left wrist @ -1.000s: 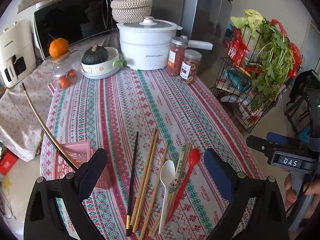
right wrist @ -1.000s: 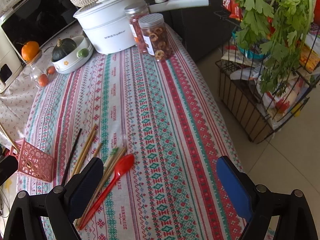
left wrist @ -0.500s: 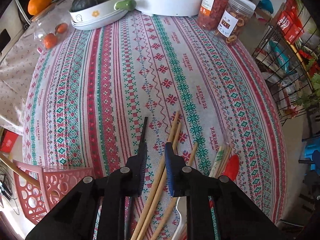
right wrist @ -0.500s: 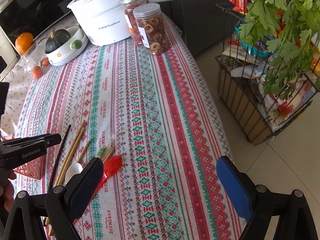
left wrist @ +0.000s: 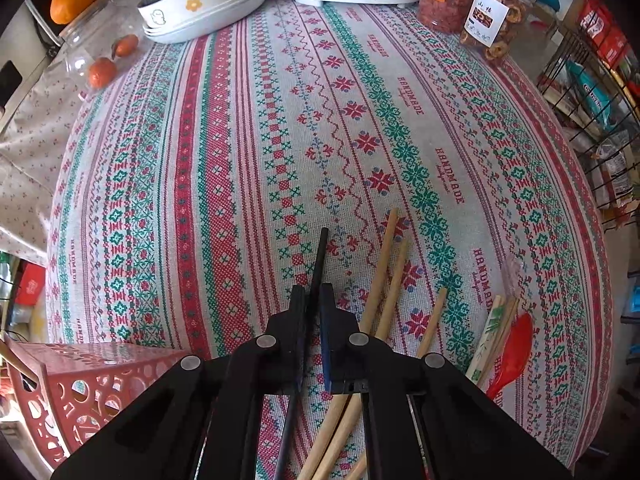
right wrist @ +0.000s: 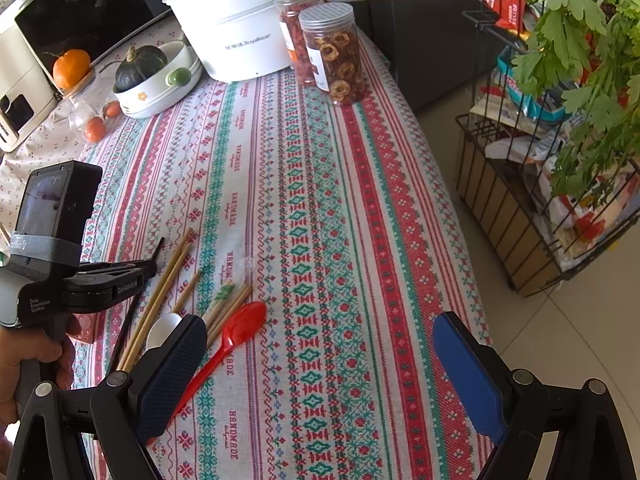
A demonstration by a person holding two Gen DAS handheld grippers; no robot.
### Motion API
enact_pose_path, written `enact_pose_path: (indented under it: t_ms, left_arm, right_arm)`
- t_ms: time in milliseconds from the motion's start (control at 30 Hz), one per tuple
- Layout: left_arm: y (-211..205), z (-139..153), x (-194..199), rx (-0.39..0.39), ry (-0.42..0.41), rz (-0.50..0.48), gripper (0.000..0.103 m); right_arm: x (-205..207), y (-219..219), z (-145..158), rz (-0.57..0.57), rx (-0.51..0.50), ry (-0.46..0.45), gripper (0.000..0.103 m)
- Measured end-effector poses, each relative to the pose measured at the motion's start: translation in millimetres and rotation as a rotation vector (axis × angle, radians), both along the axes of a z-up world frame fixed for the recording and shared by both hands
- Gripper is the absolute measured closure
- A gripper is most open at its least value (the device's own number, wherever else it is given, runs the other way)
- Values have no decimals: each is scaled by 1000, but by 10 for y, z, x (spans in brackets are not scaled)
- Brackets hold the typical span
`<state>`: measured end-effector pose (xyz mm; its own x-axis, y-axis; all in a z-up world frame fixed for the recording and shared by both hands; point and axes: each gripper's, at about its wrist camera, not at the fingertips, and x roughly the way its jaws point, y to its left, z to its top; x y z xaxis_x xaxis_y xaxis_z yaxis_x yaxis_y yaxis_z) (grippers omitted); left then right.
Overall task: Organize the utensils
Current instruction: 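Lower the left gripper onto another black chopstick and close on it, then lift the black chopstick over the basket with the left gripper while the right grasps the red spoon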
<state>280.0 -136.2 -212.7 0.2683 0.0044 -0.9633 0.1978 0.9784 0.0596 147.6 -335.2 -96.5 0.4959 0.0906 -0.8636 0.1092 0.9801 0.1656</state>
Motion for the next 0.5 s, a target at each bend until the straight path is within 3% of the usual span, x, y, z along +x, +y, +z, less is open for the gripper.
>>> enact_pose_path:
  t_ms: [167, 500]
  left_arm:
    - [84, 162, -281, -41, -50, 2, 98]
    - [459, 1106, -928, -147, -270, -84, 98]
  right_arm:
    - [23, 12, -84, -6, -16, 33, 8]
    - [38, 193, -192, 15, -43, 71, 8]
